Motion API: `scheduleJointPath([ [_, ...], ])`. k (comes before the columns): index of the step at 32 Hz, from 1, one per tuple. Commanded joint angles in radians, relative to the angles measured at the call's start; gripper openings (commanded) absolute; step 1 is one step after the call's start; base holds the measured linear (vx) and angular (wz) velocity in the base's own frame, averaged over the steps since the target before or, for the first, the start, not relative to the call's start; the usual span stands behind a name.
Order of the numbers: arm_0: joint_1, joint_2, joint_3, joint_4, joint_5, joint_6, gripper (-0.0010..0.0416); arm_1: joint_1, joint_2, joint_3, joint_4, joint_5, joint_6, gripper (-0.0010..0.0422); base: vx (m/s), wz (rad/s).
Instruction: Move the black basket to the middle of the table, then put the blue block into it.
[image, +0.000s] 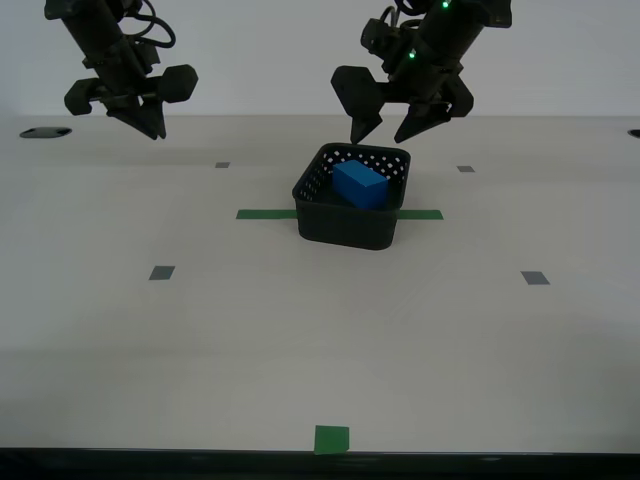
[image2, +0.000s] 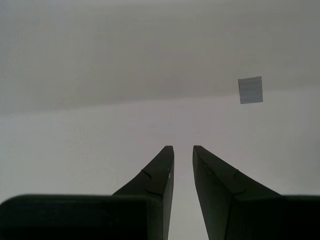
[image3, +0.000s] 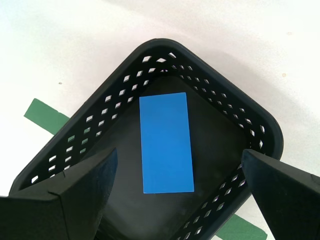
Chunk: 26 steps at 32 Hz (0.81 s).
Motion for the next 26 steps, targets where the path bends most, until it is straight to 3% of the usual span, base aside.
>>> scheduleJointPath([
  [1,0.0,0.0,0.0,0.002,0.002,-0.001,0.0346,0.0,0.0,0.0,0.0,0.002,0.005,0.0048,0.0,0.0],
  [26,0.0,0.0,0.0,0.002,0.002,-0.001,0.0347,0.0,0.0,0.0,0.017,0.002,0.005,0.0048,0.0,0.0],
])
